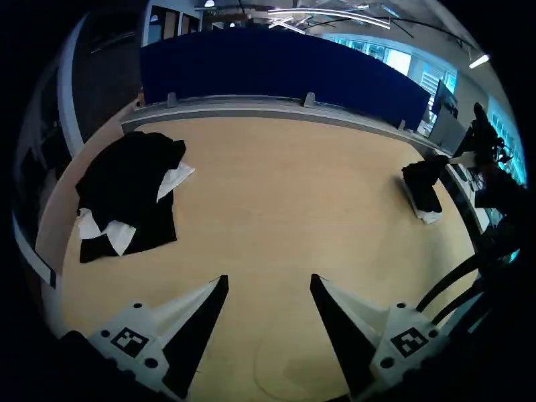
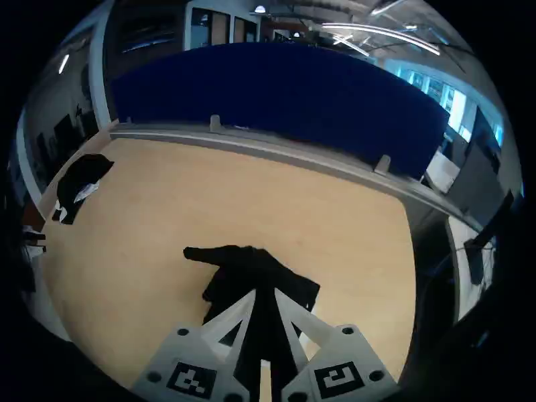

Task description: Fold towel

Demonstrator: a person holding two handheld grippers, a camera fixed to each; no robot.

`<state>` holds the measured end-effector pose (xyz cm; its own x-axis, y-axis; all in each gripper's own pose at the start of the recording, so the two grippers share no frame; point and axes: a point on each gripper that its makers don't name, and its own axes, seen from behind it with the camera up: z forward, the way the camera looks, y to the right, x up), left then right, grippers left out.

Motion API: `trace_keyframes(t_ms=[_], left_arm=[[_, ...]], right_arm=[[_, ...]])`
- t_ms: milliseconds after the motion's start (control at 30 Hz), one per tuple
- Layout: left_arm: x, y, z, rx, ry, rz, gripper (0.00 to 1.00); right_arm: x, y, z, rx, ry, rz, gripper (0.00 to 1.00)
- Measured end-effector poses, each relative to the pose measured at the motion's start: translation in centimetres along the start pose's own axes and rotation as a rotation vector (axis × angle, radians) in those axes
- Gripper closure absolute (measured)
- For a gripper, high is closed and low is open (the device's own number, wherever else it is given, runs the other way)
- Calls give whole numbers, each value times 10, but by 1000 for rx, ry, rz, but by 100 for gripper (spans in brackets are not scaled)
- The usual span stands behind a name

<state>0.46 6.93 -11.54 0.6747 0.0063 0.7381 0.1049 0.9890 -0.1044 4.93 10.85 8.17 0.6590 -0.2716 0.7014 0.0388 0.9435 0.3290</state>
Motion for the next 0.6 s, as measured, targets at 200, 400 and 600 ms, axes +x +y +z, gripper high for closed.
trace_keyframes(t_ms=[200,400,600], left_arm=[[2,4,-1,-5,-1,9,10],[3,9,-1,-9,-2,17,10],[5,13,-1,-12,-1,23,10]], right_arm=[[-52,0,-4,-1,-53,47,96],[-81,-8,-1,9,-76,82,96],[-59,-6,-2,11,-35,86,96]])
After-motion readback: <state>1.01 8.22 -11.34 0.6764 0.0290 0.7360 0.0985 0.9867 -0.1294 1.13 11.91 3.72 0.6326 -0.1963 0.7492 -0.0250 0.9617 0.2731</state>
